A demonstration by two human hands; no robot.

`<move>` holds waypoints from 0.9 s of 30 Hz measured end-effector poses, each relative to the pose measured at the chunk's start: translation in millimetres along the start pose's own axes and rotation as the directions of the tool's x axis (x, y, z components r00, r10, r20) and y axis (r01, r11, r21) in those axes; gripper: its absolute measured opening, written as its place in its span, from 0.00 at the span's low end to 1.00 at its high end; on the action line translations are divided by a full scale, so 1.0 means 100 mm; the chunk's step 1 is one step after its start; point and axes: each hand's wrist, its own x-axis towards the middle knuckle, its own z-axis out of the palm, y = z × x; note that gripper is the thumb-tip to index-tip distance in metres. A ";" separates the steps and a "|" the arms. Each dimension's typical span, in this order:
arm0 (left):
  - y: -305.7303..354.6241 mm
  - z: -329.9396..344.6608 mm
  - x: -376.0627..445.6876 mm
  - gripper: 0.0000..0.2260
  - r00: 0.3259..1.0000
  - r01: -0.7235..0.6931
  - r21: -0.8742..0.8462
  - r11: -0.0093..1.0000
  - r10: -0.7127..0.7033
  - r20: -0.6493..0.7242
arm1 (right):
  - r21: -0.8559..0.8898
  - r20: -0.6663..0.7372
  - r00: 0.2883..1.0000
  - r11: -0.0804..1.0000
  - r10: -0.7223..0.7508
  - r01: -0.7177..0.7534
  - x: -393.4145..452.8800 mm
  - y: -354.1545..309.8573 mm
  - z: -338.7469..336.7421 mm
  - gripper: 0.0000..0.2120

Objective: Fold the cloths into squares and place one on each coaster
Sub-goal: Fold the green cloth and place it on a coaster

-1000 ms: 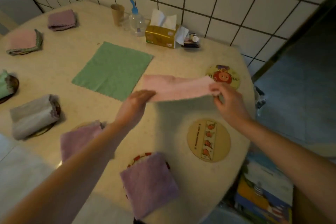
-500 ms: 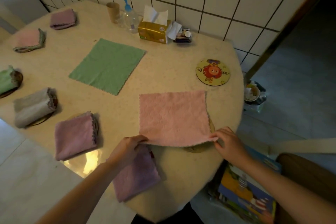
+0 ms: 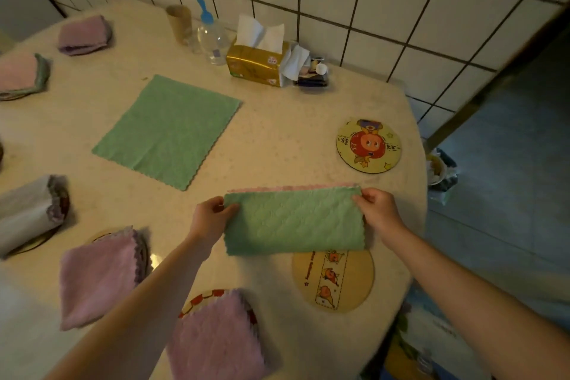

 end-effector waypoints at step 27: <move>-0.20 0.02 -0.37 0.26 0.993 -0.004 0.235 0.972 0.031 -0.115 | -0.476 0.023 0.884 0.772 -0.468 0.421 -0.29 -0.06 -0.01 0.09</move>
